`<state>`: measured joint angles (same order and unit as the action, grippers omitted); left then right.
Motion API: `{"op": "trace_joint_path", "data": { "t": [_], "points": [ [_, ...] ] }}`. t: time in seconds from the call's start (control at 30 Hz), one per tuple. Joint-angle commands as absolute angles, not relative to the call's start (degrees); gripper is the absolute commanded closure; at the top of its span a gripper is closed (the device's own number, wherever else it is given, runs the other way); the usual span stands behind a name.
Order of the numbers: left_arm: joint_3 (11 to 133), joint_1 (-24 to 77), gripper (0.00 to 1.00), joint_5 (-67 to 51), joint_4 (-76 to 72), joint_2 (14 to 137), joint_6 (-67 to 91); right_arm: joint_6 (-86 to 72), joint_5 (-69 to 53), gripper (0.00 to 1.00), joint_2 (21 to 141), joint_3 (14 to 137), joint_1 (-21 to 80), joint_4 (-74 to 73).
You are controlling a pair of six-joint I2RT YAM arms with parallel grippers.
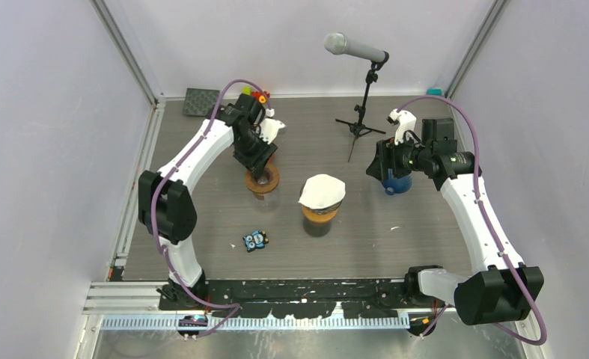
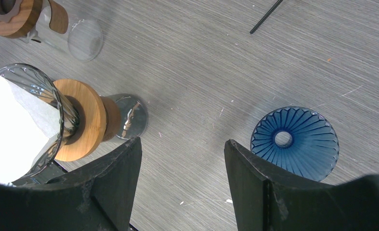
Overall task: Place the coffee filter in the dripper
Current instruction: Place the dripper holder onto the coffee server.
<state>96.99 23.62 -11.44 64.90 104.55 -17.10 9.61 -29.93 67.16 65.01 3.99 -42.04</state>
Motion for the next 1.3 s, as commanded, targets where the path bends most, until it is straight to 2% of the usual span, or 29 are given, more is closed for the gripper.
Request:
{"op": "trace_joint_path", "data": {
  "t": [0.0, 0.37, 0.6, 0.67, 0.8, 0.9, 1.07, 1.27],
  "points": [
    [97.1, 23.9, 0.51, -10.7, 63.8, 101.3, -17.3, 10.3, -30.6, 0.32, 65.9, 65.9, 3.9, -41.1],
    [97.9, 24.1, 0.45, -10.8, 62.6, 95.4, -17.4, 10.3, -30.4, 0.32, 65.8, 65.9, 3.8, -41.1],
    [90.8, 24.1, 0.42, -9.5, 54.9, 86.9, -18.3, 10.3, -27.6, 0.32, 65.7, 66.0, 3.8, -40.8],
    [87.5, 24.0, 0.38, -7.7, 51.5, 82.9, -18.4, 10.1, -25.3, 0.32, 65.8, 65.9, 3.8, -40.6],
    [81.0, 24.0, 0.15, -1.7, 44.7, 74.5, -18.2, 10.2, -20.9, 0.32, 68.0, 66.6, 3.9, -41.5],
    [77.4, 24.0, 0.01, -0.4, 41.7, 69.9, -18.5, 11.0, -15.3, 0.32, 70.2, 67.2, 3.7, -42.5],
    [74.0, 24.0, 0.0, -0.7, 40.5, 67.2, -17.5, 13.9, -8.9, 0.32, 73.5, 67.2, 1.2, -42.5],
    [71.0, 24.0, 0.0, -1.0, 37.9, 66.0, -16.3, 15.6, -11.6, 0.33, 77.8, 68.6, -6.5, -42.8]
  ]
}}
